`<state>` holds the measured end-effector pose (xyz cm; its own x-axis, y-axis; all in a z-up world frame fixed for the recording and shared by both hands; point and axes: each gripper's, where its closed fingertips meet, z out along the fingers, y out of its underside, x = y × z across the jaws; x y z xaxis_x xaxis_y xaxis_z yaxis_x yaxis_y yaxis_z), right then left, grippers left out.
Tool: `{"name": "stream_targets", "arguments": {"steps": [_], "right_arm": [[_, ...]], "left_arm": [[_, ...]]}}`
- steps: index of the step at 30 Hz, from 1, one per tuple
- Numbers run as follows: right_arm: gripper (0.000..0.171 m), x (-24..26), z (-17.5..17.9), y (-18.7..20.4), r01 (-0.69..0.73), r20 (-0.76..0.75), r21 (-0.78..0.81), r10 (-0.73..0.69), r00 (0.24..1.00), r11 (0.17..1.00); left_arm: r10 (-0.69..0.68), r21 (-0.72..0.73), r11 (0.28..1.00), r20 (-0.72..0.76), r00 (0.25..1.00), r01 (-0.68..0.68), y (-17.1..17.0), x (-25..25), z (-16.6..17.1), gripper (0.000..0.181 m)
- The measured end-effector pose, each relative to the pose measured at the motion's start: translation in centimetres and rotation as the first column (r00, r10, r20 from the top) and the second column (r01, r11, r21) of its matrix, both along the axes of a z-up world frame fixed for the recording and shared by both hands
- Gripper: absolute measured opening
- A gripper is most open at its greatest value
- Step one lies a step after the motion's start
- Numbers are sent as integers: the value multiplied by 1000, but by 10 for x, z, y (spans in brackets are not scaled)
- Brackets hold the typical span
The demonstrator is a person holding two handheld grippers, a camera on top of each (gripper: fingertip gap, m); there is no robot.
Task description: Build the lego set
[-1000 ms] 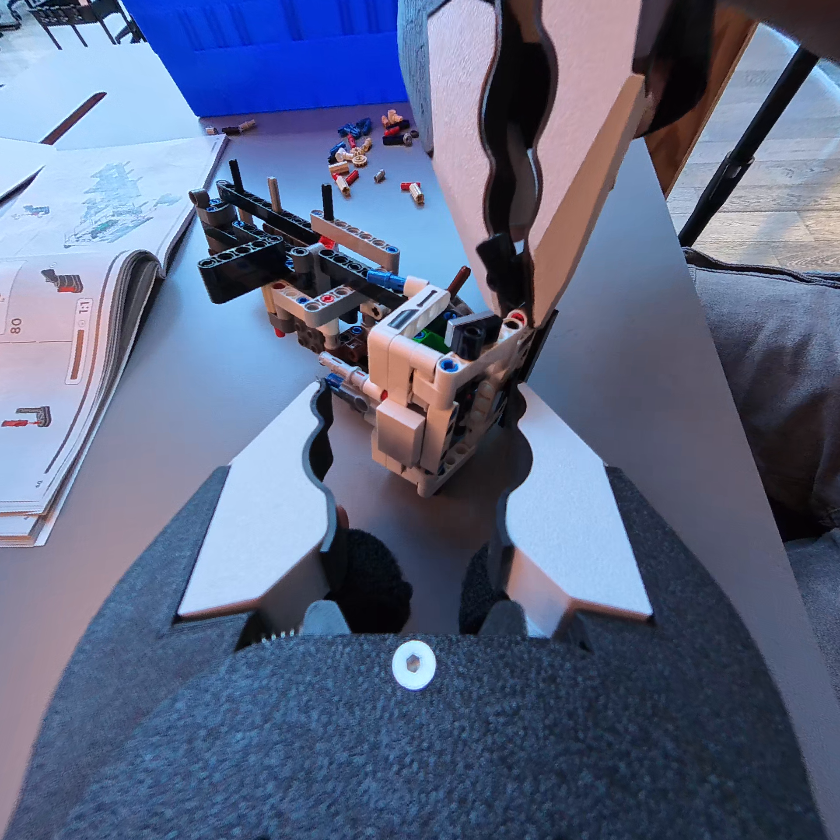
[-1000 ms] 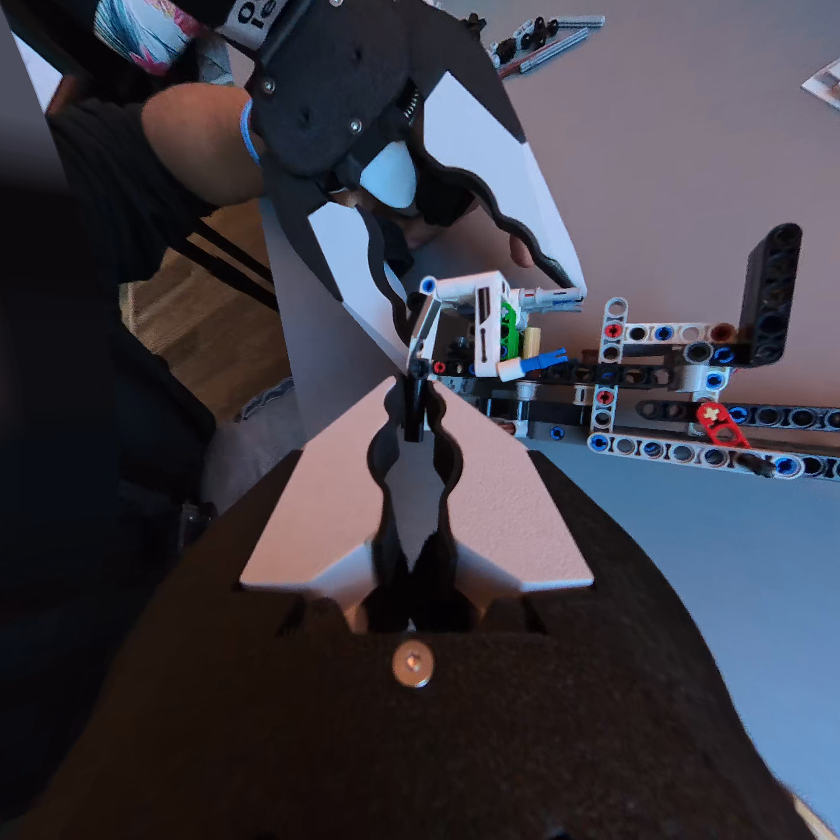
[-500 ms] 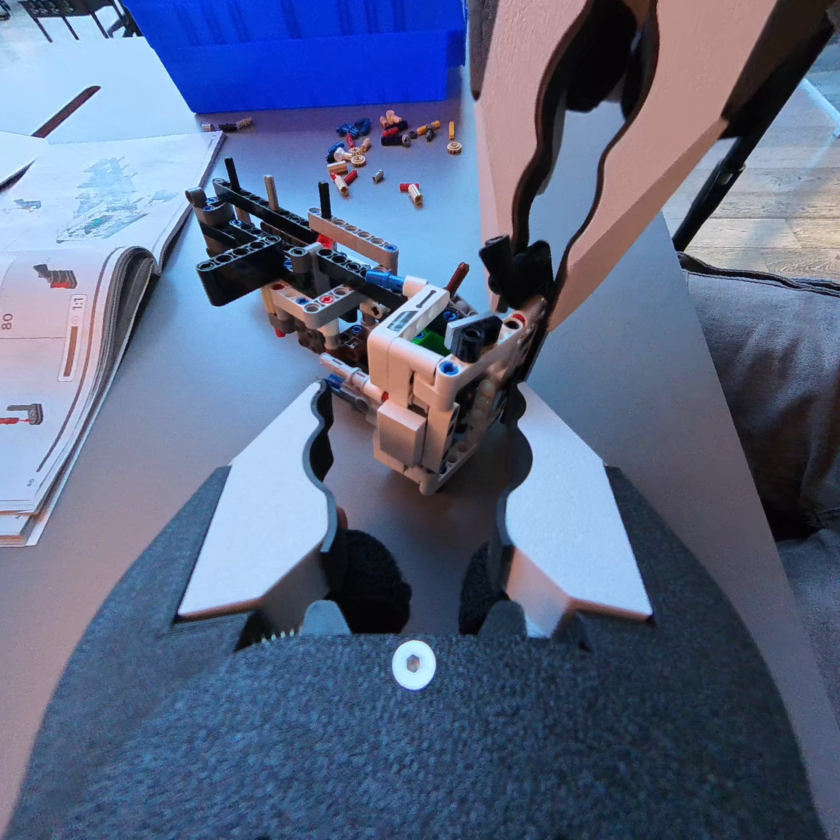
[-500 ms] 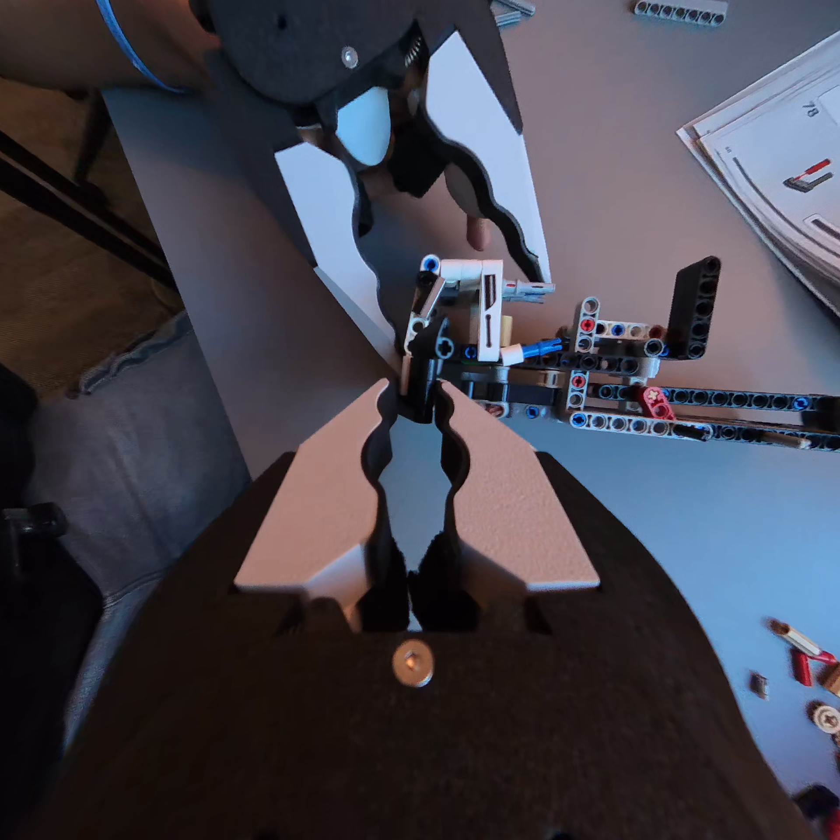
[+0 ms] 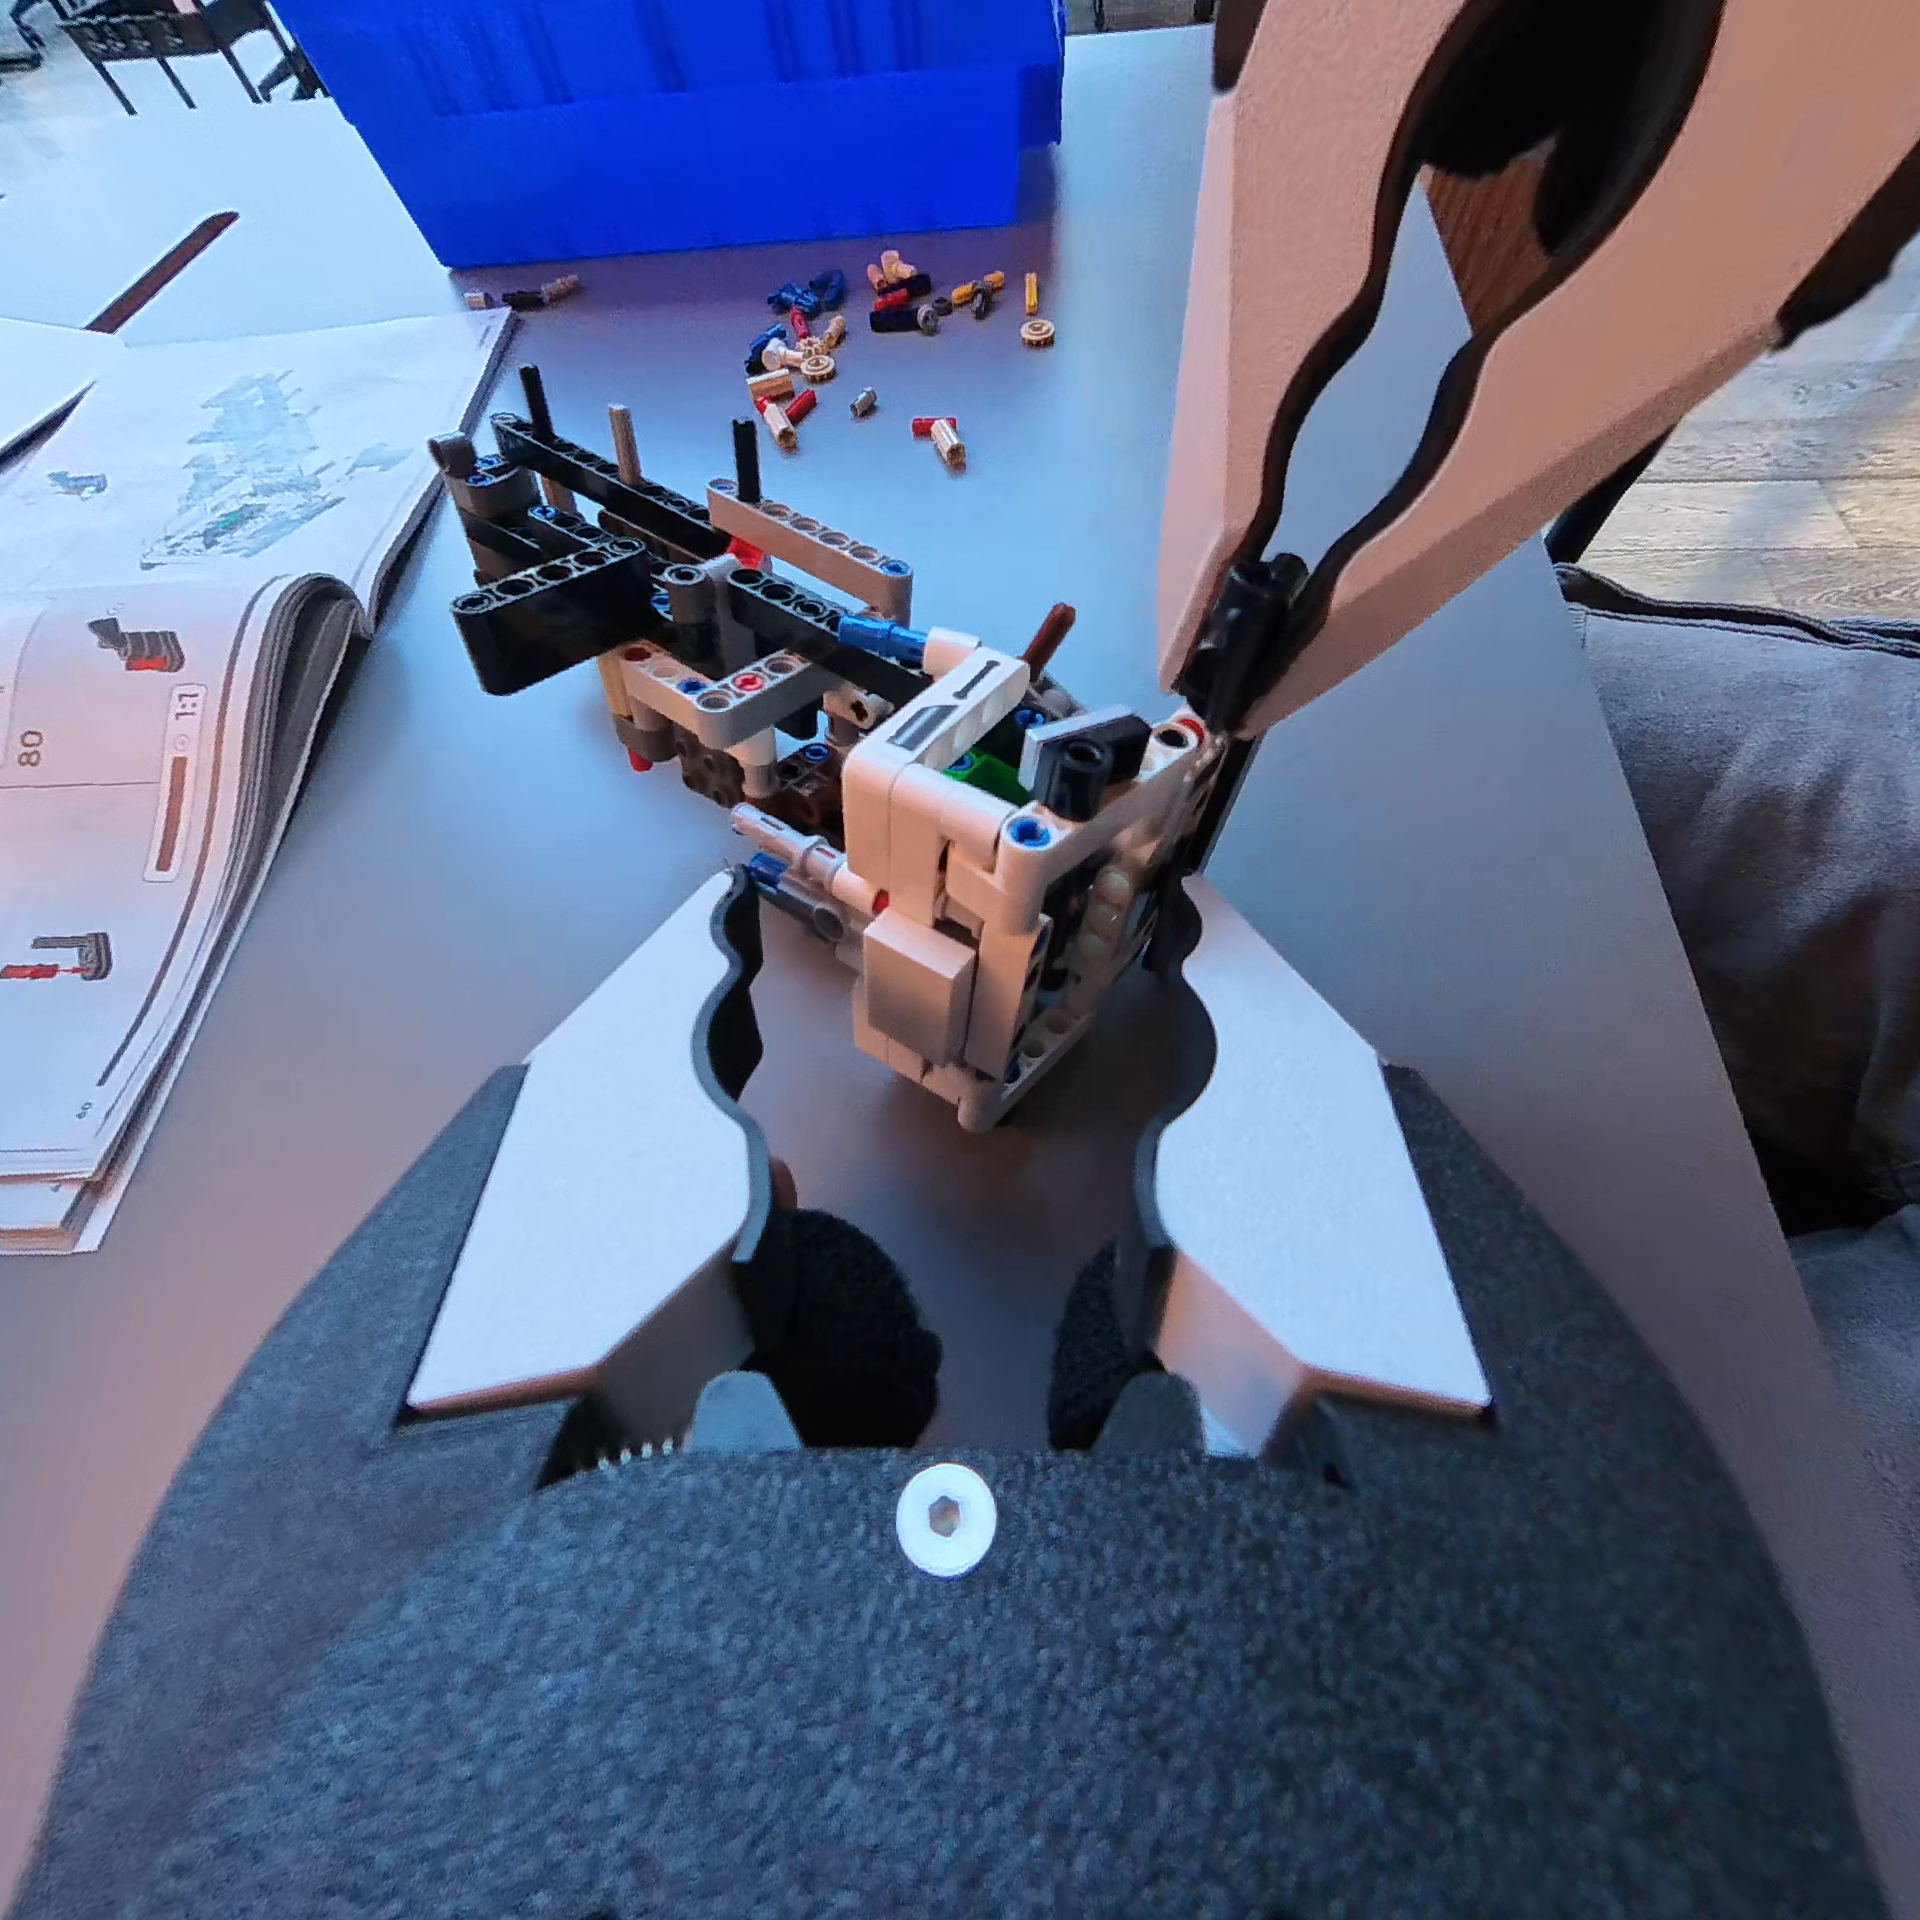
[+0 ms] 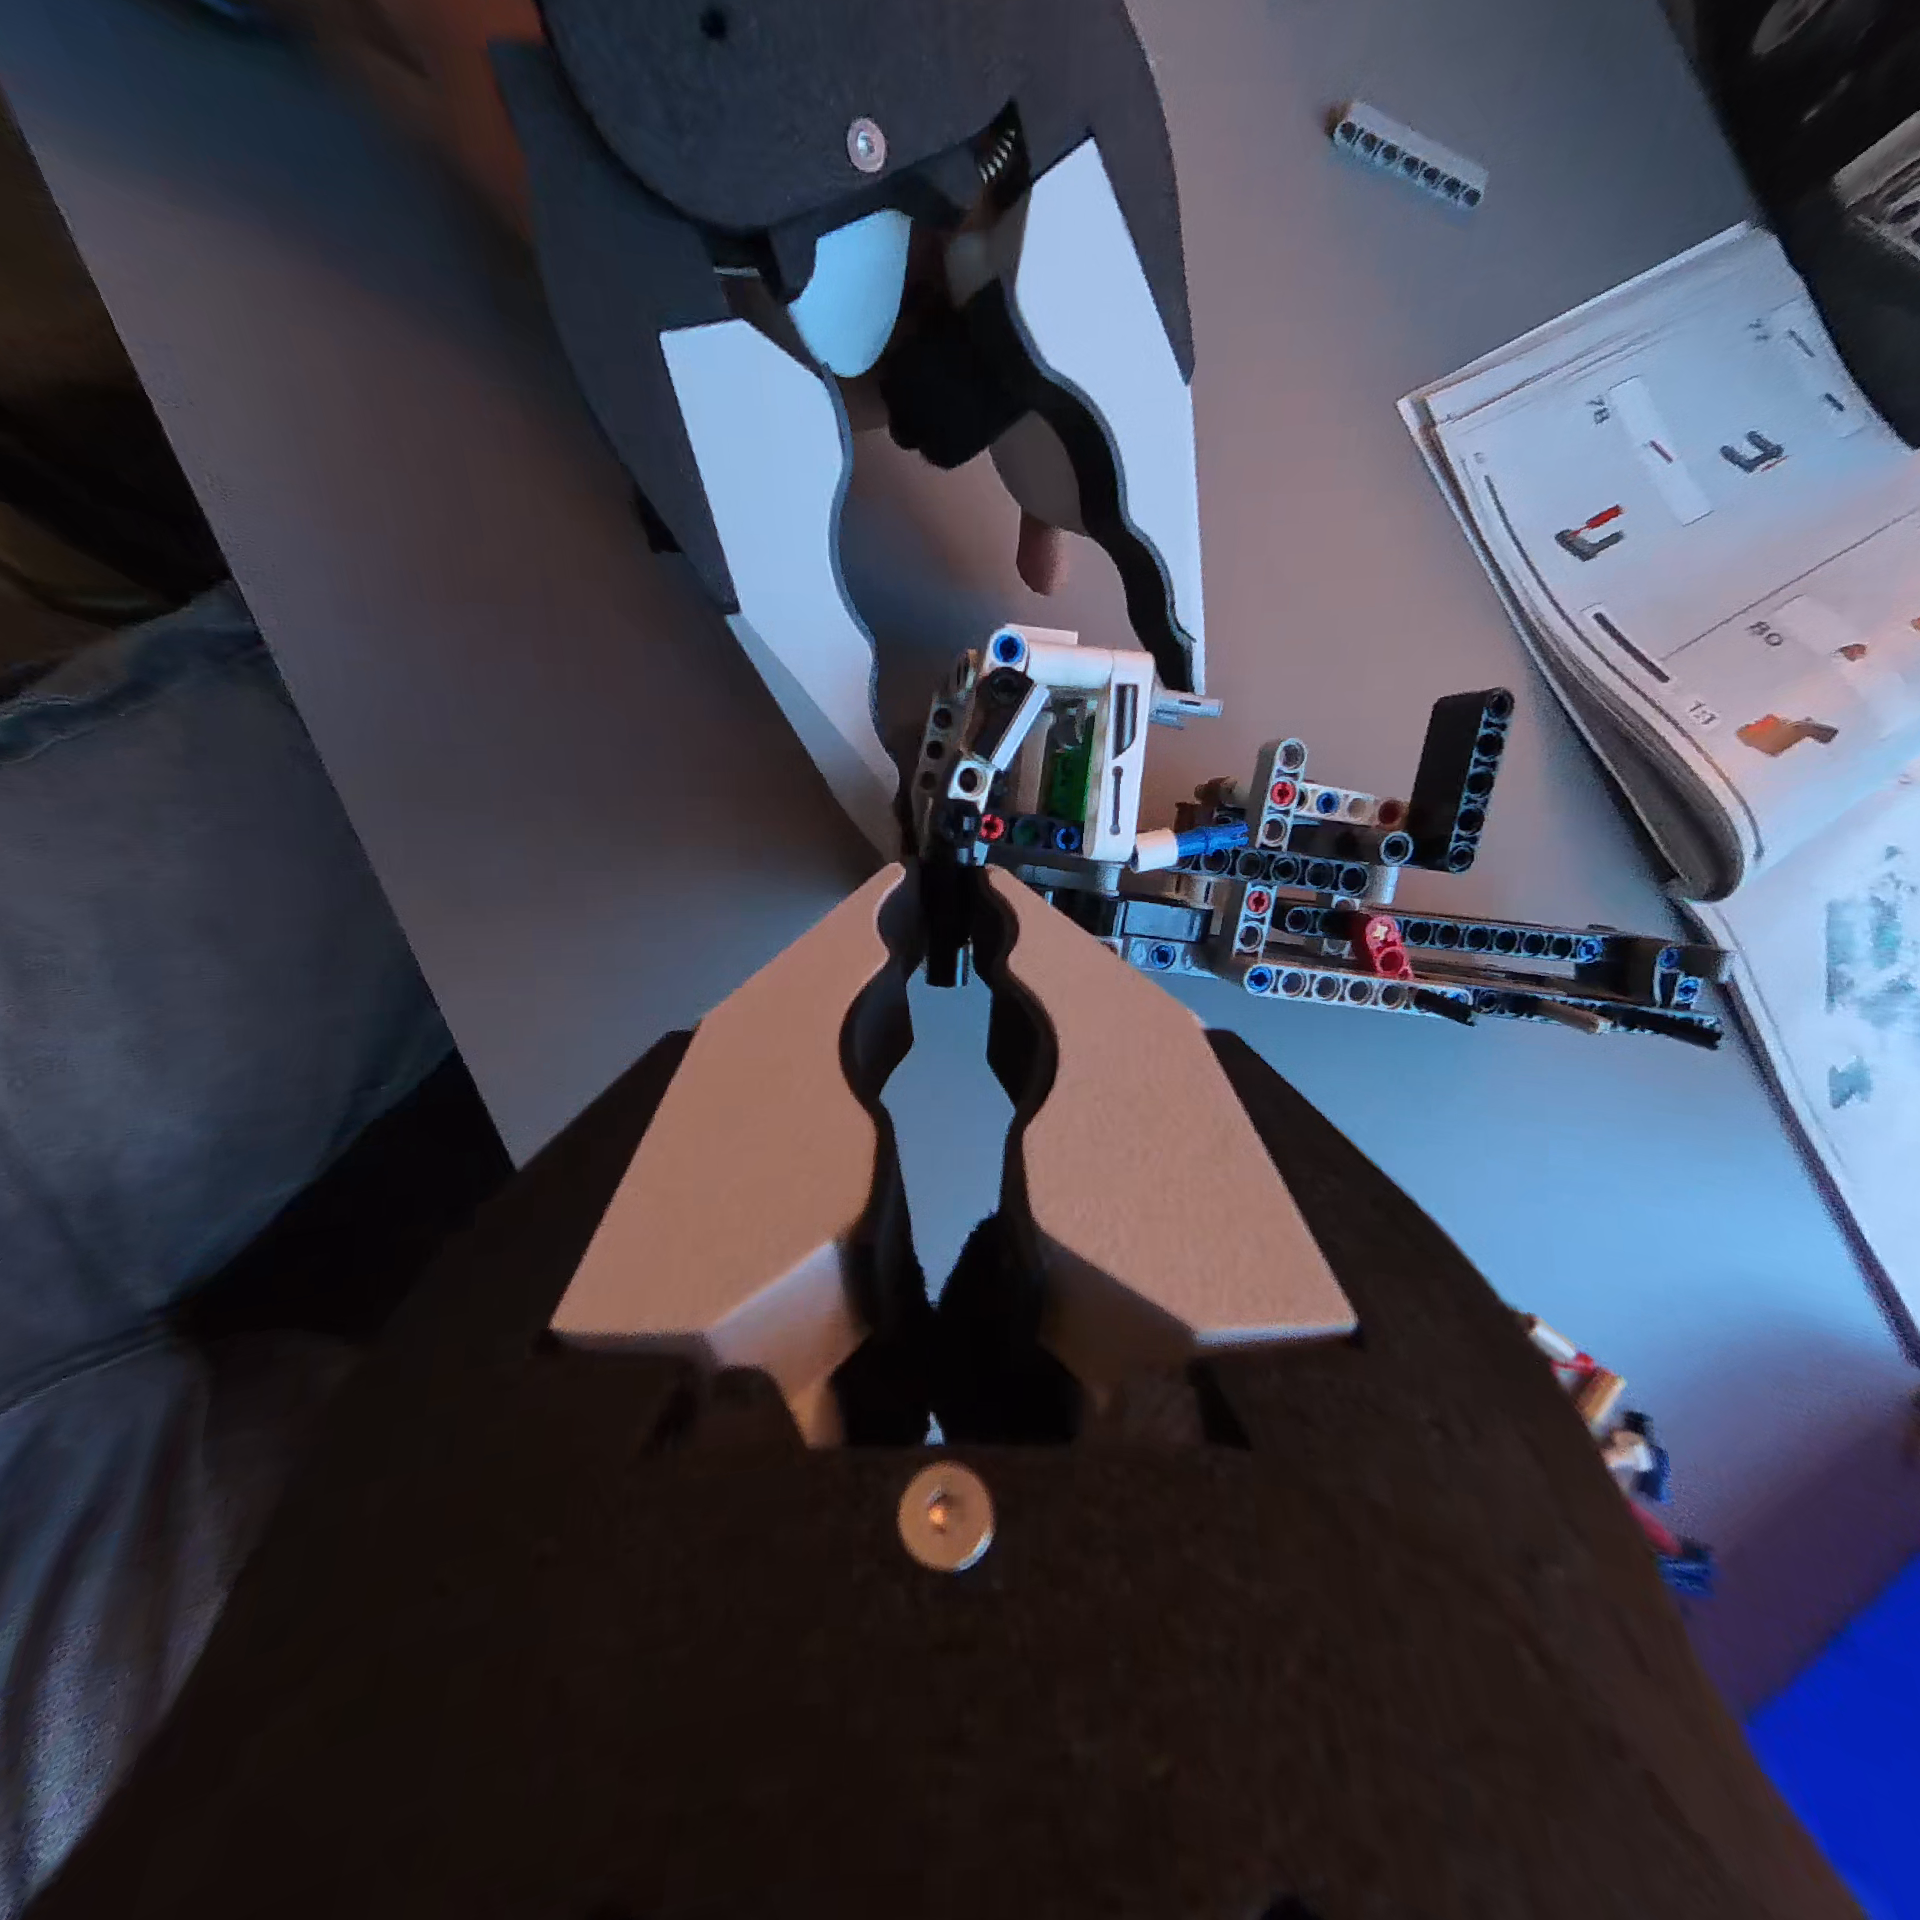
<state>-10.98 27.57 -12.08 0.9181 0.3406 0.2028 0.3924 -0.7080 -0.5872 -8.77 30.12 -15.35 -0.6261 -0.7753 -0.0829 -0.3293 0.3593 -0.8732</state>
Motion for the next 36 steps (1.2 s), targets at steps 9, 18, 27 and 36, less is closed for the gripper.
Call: {"name": "stream_targets", "arguments": {"steps": [9, 18, 27, 36], "right_arm": [[6, 1, -4, -1, 59, -131, 7, -57, 990, 998], [6, 1, -10, -3, 100, -141, -76, -110, 984, 992], [7, 0, 6, -5, 85, -149, -22, -87, 985, 996], [6, -1, 0, -2, 53, -122, -68, -61, 991, 996]], "left_arm": [[1, -17, 1000, -12, 1000, -1, 1, 0, 0, 75], [4, -8, 1000, -8, 1000, -4, 1, 0, 0, 75], [-5, -15, 1000, -11, 1000, 4, 2, 0, 1, 75], [-4, -4, 1000, -4, 1000, 4, 1, 0, 0, 75]]}}
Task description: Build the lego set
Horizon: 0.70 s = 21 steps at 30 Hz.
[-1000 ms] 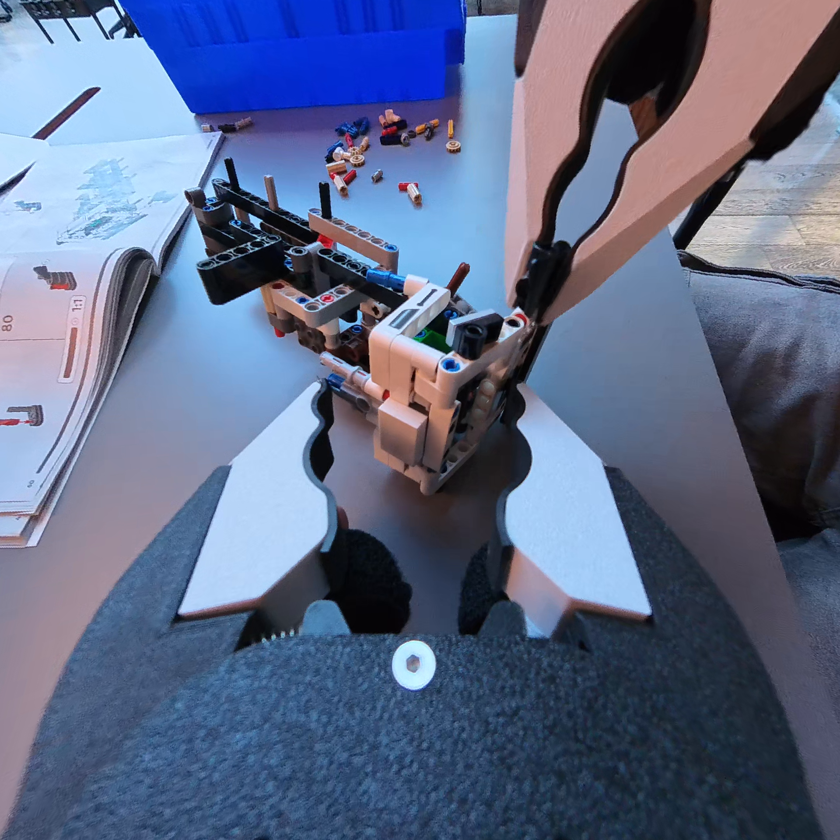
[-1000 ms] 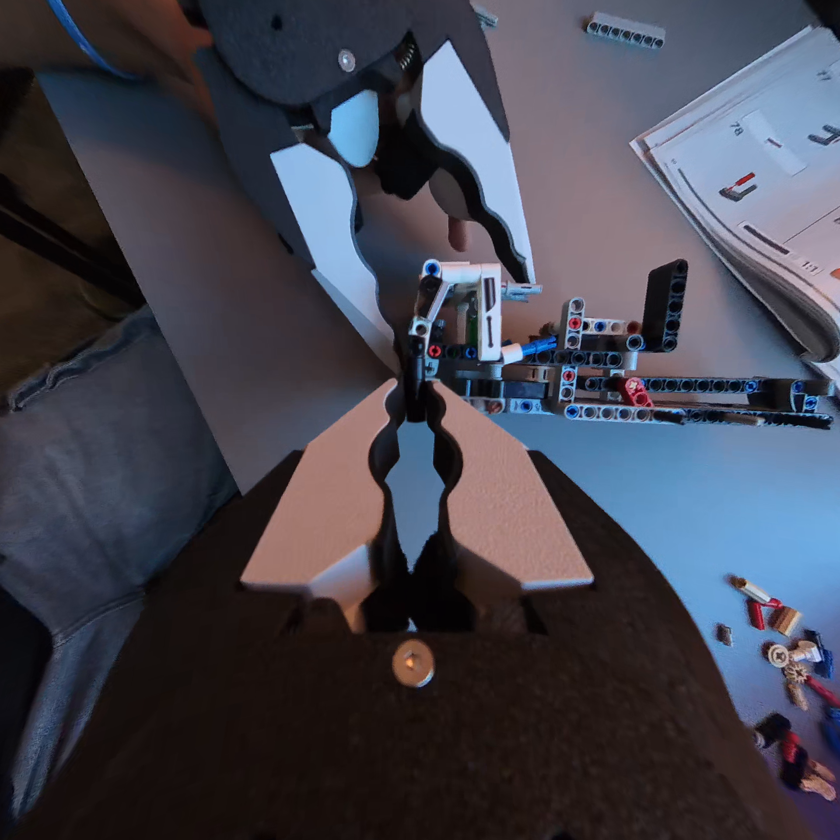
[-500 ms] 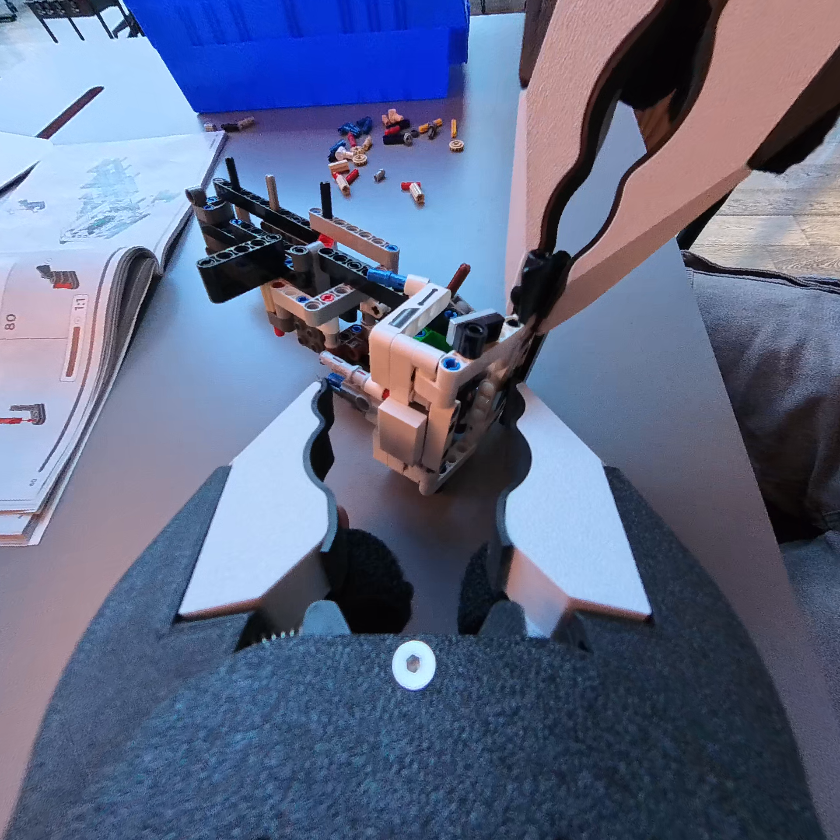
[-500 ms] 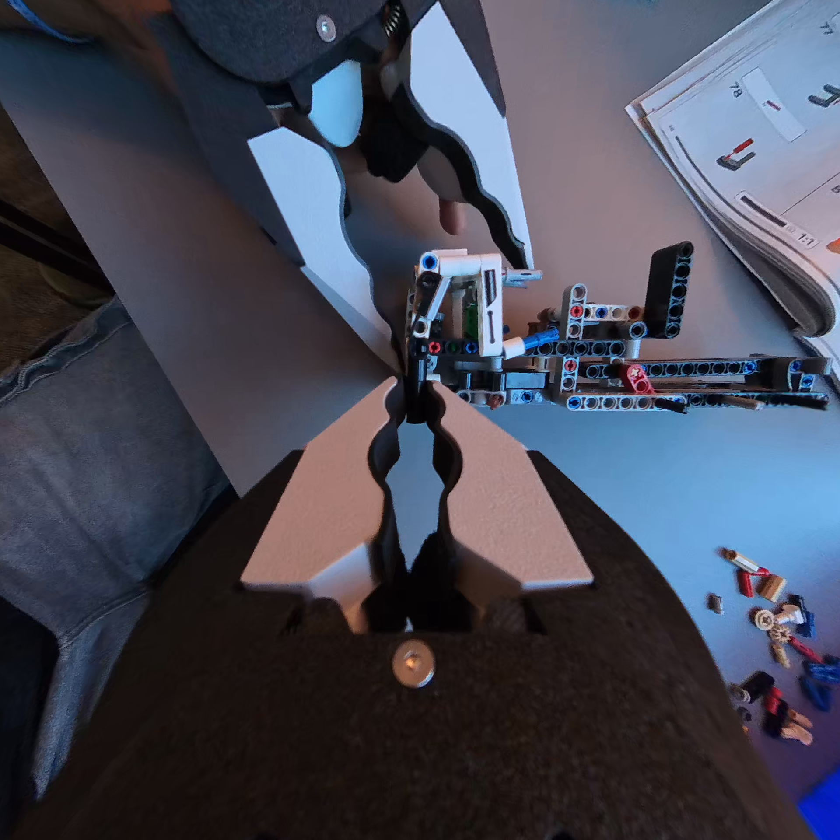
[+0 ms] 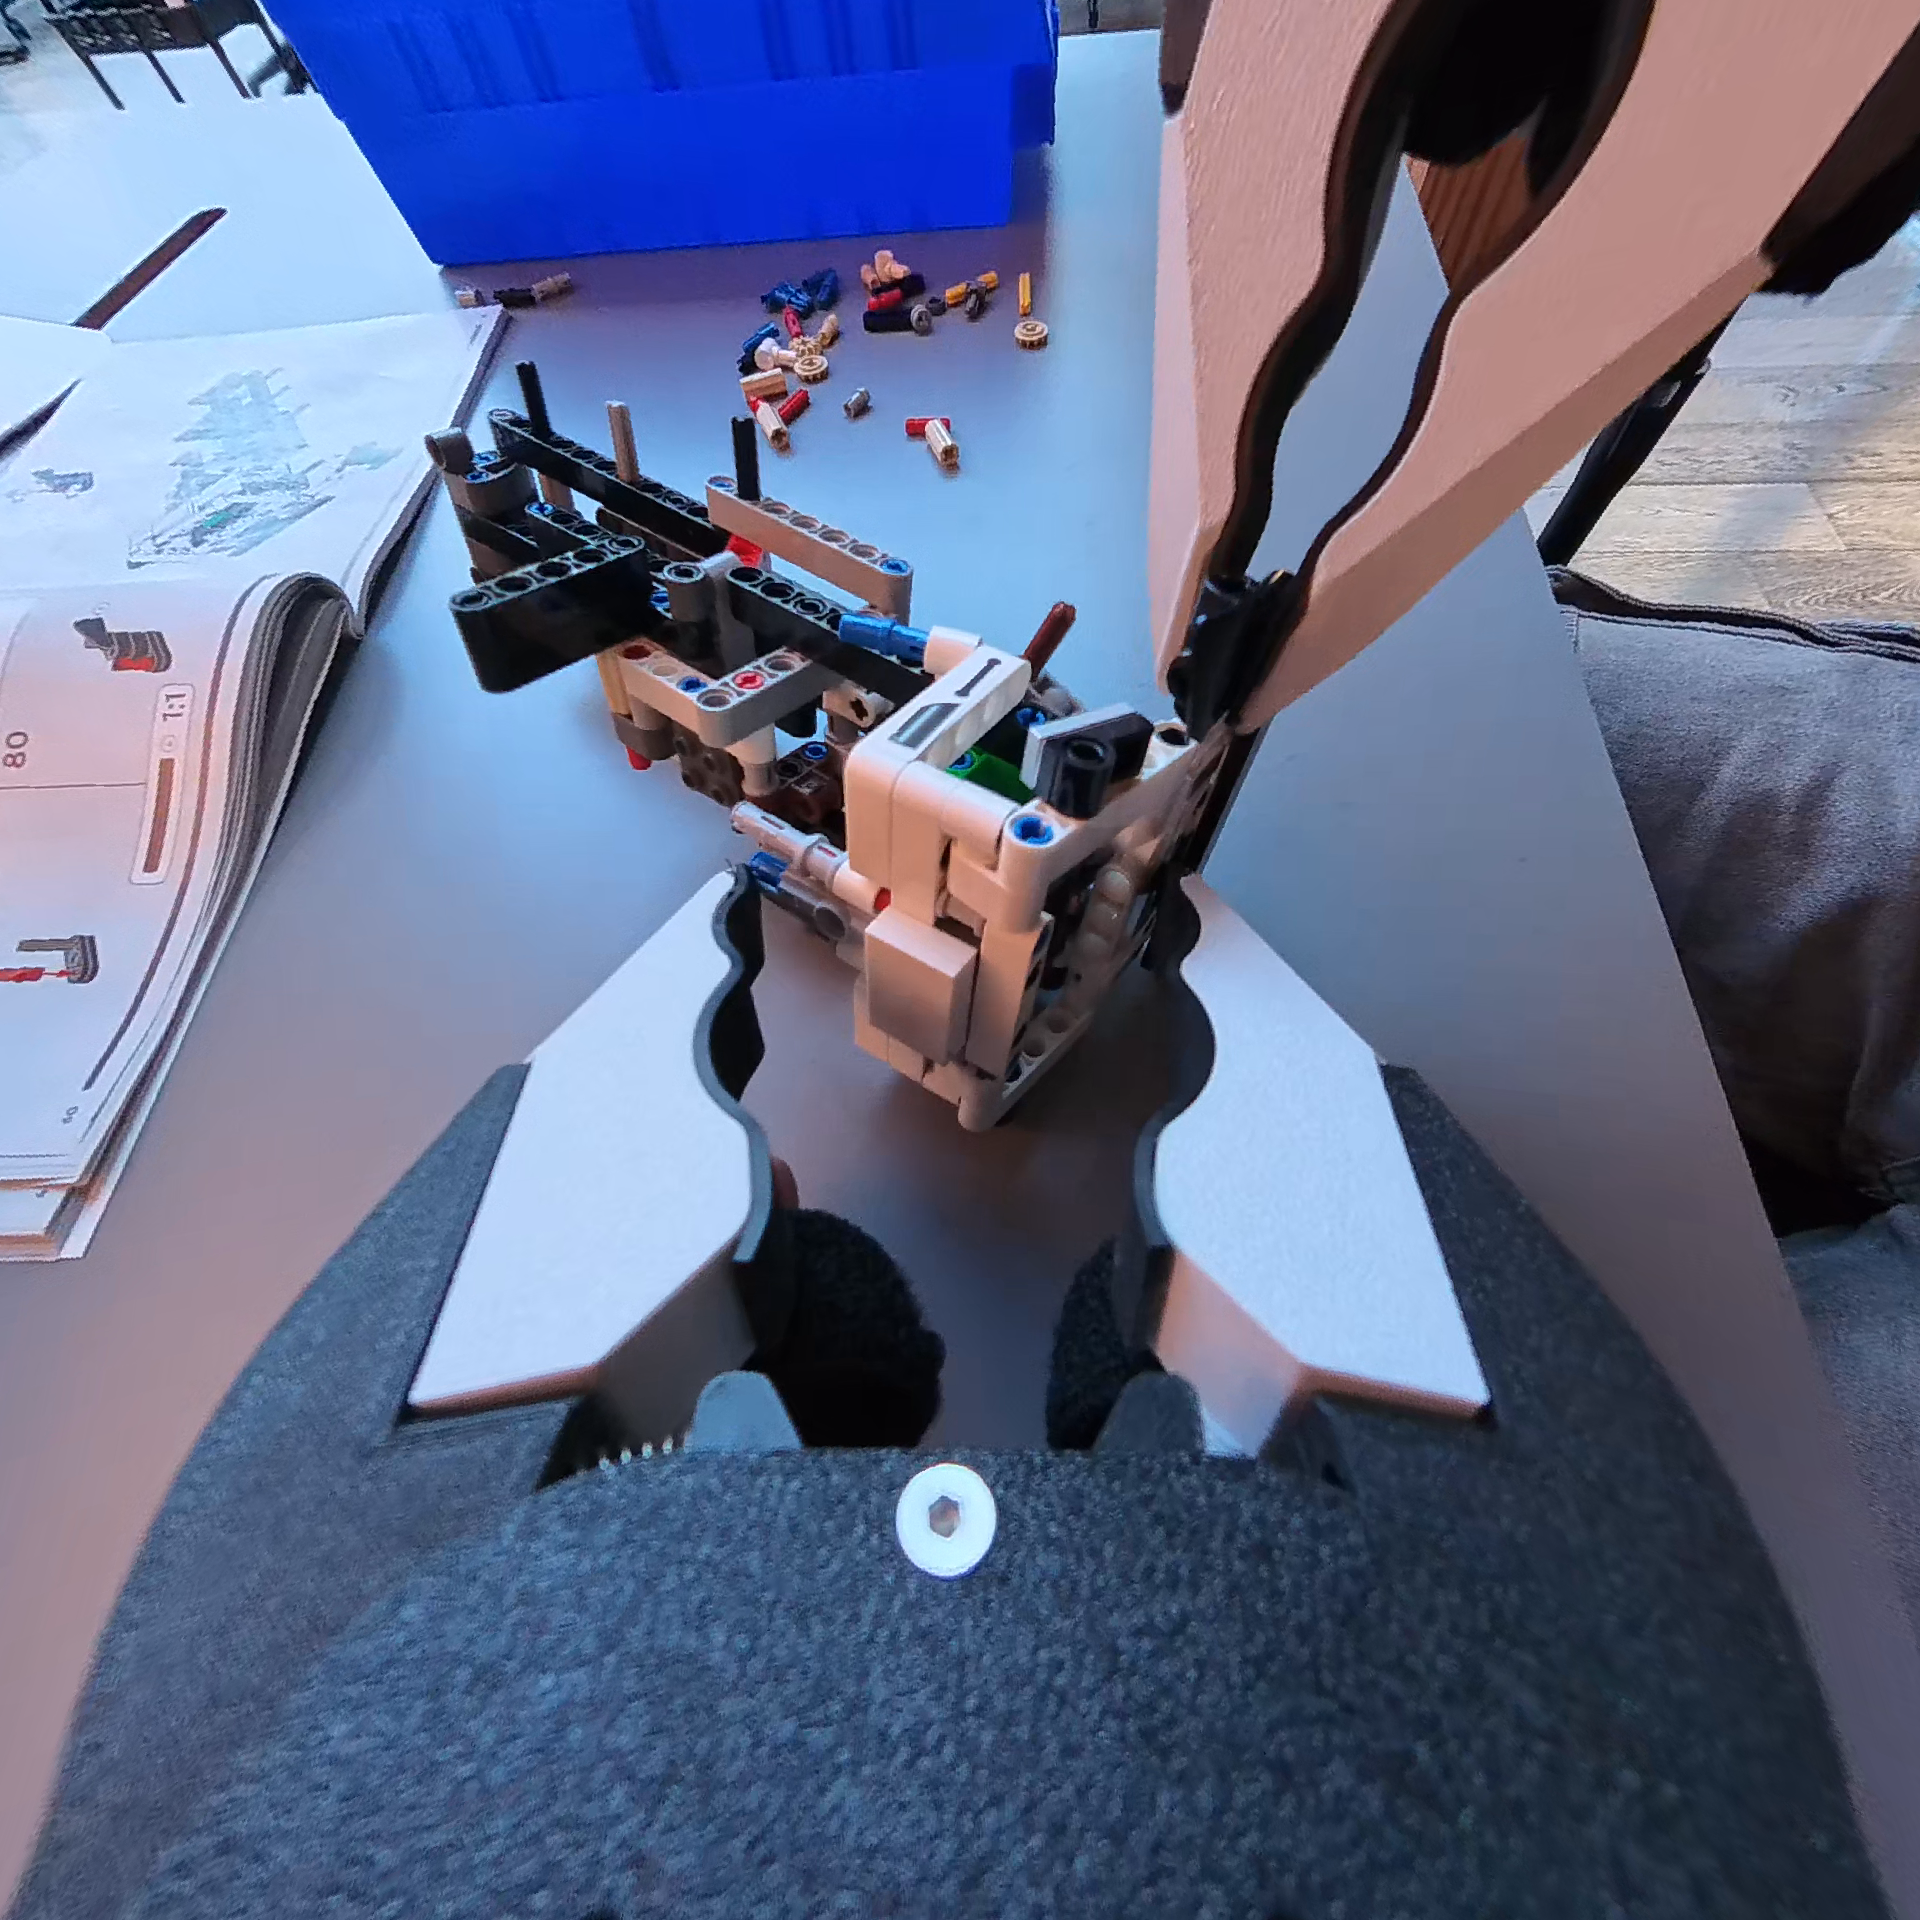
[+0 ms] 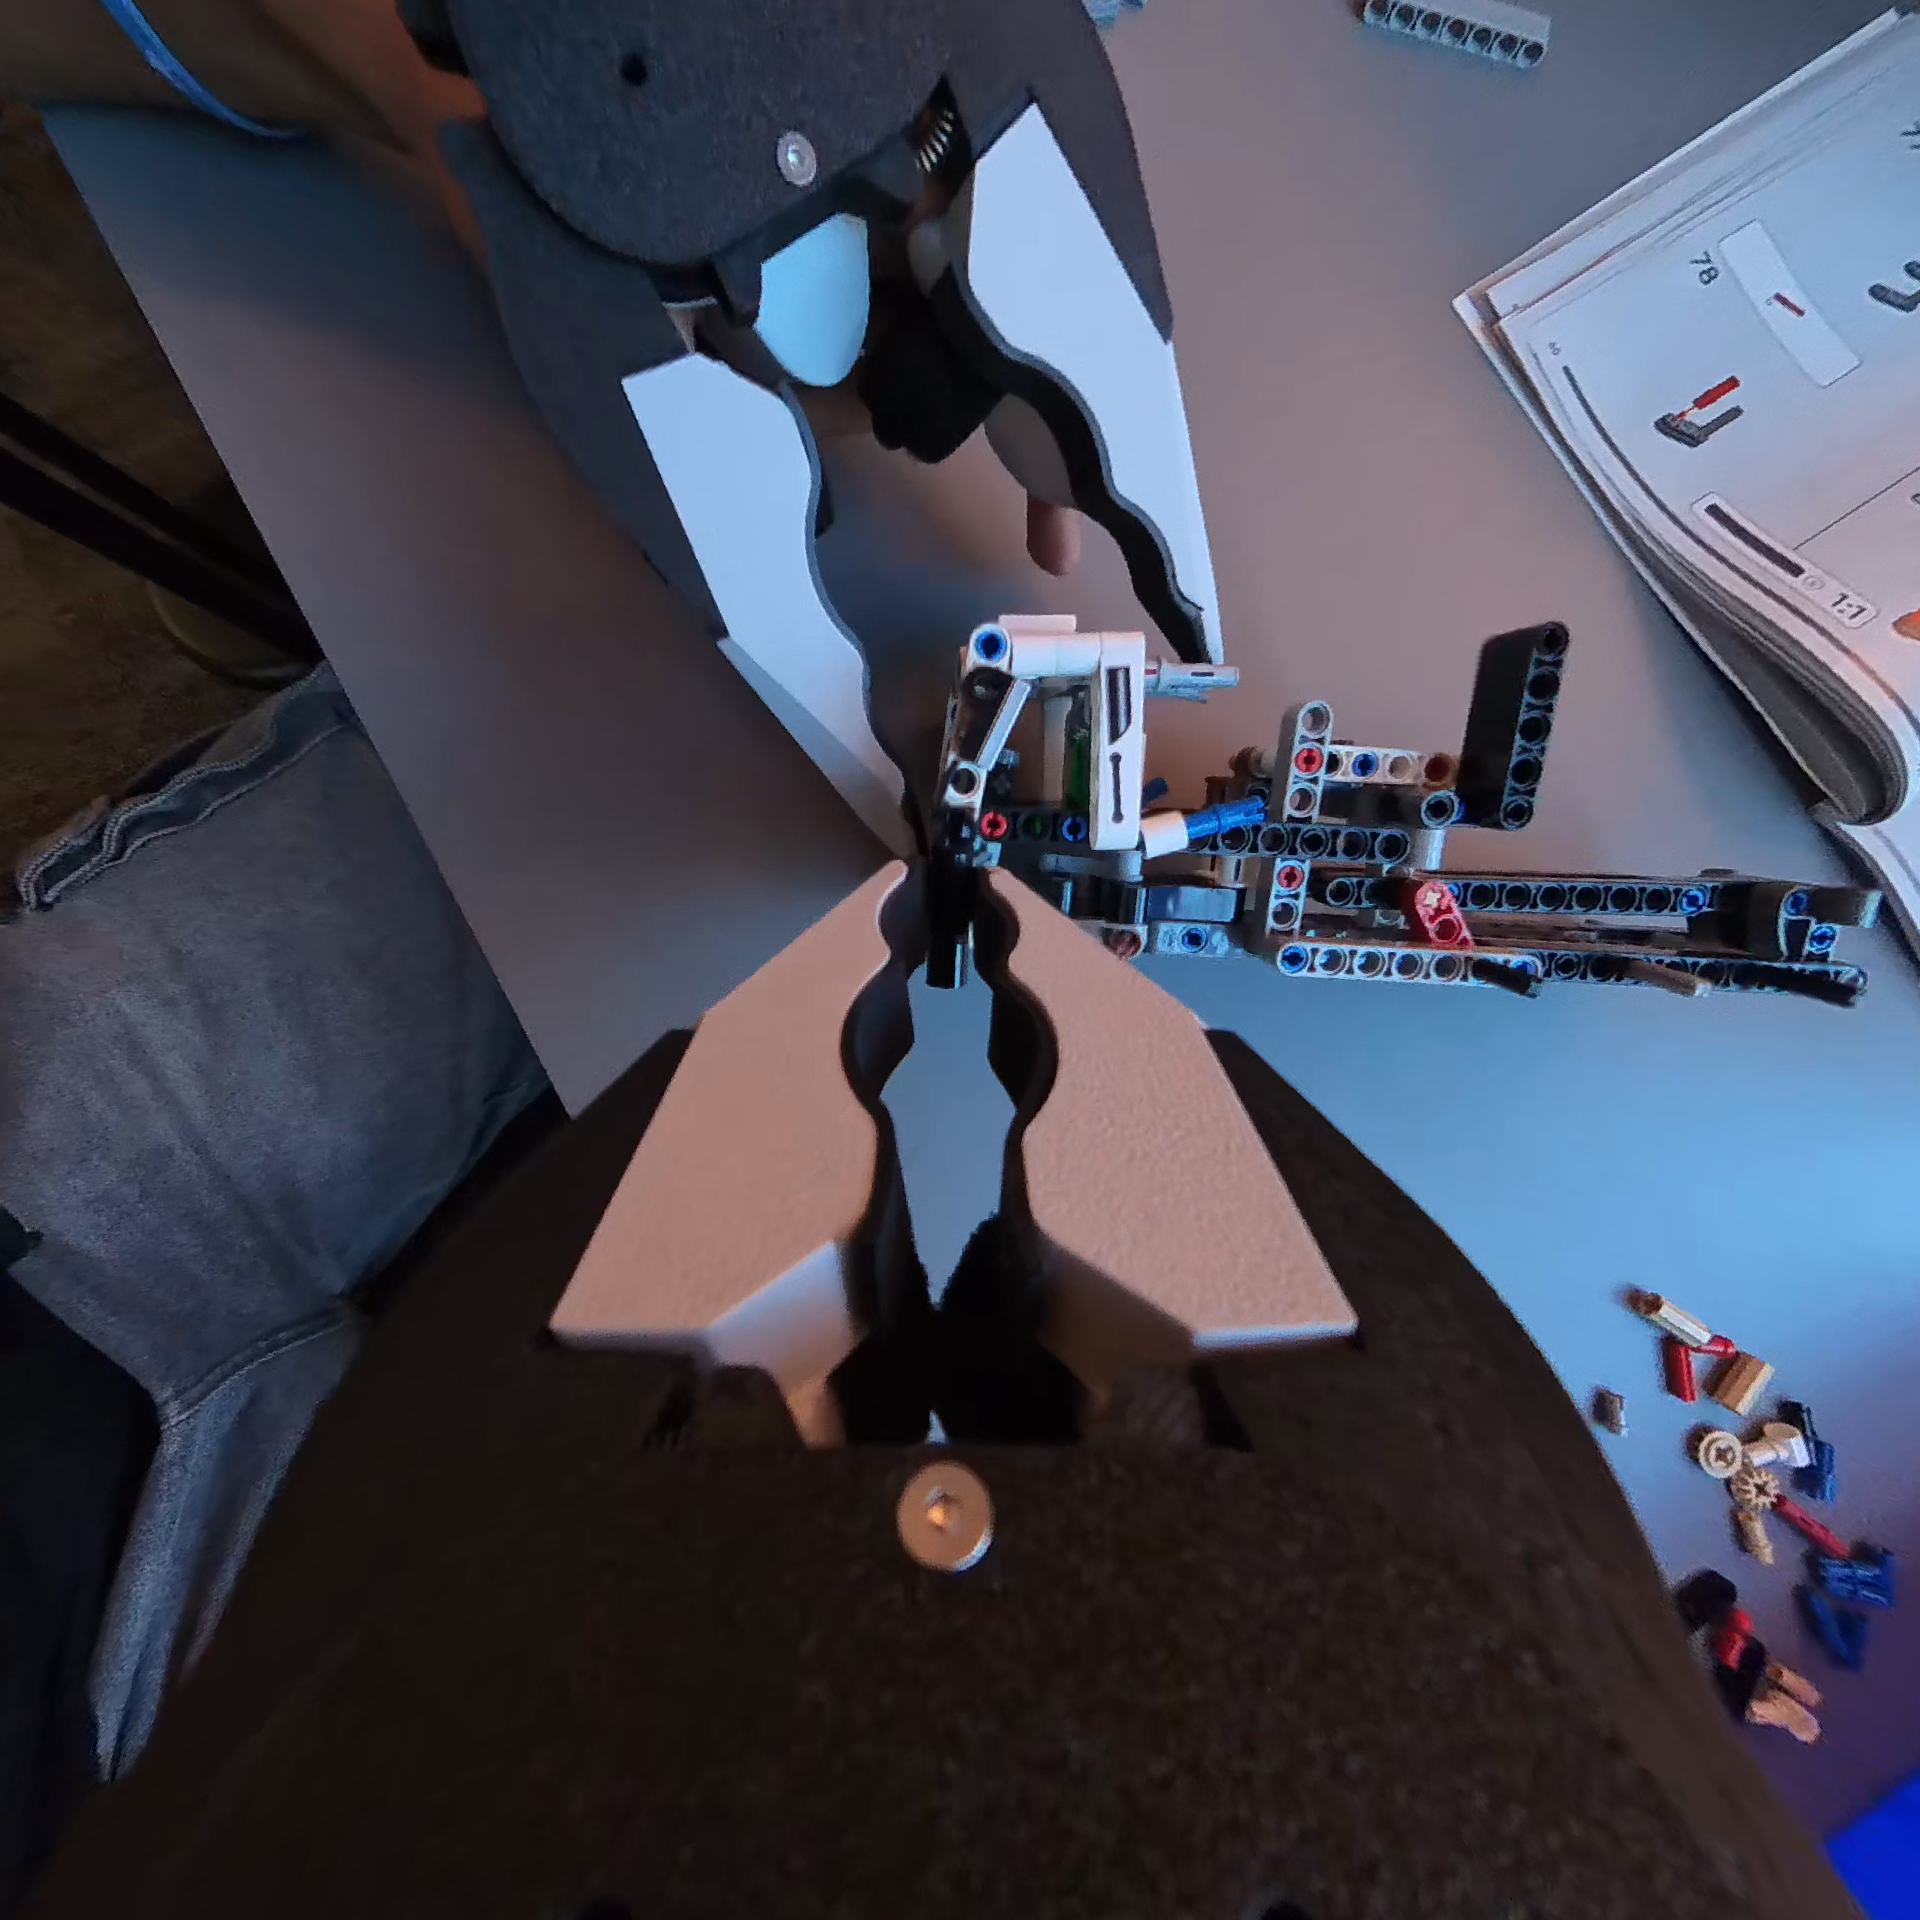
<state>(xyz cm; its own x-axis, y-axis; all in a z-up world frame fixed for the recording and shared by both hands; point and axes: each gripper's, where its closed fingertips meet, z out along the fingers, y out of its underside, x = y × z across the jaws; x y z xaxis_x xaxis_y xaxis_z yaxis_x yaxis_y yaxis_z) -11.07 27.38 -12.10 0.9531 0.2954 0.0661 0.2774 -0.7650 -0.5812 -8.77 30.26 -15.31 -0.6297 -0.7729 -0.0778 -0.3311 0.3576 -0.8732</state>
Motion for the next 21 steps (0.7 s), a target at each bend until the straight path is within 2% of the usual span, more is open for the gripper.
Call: {"name": "stream_targets", "arguments": {"steps": [5, 9, 12, 13, 14, 16, 19, 21], "right_arm": [[7, 2, -1, -1, -3, 67, -17, 4, 998, 1000], [7, 1, -1, 0, 12, 37, -3, -12, 999, 1000], [7, 1, 0, -1, 21, -71, 15, -20, 997, 1000], [14, 2, 1, -4, 11, -71, 11, -11, 997, 1000], [26, 4, 3, -5, 2, -66, 29, -1, 998, 1000], [20, 1, 10, -9, -20, -83, 91, 27, 996, 996], [15, 8, 9, -10, 28, -45, 217, -19, 999, 976], [13, 6, 10, -8, 53, -86, 280, -30, 996, 958]], "left_arm": [[2, 0, 1000, -1, 1000, -2, 0, 0, 0, 74], [3, 0, 1000, -1, 1000, -3, 1, 1, 0, 74], [-1, 4, 1000, 4, 1000, 1, 1, 1, 0, 75], [-1, 6, 1000, 7, 1000, 1, 1, 1, 0, 75], [-1, 4, 1000, 6, 1000, 1, 1, 1, 0, 74], [0, -2, 1000, 1, 1000, 0, 1, 1, 1, 74], [-1, 3, 1000, 5, 1000, 1, 1, 1, 1, 74], [-2, 6, 1000, 7, 1000, 2, 1, 0, 0, 74]]}}
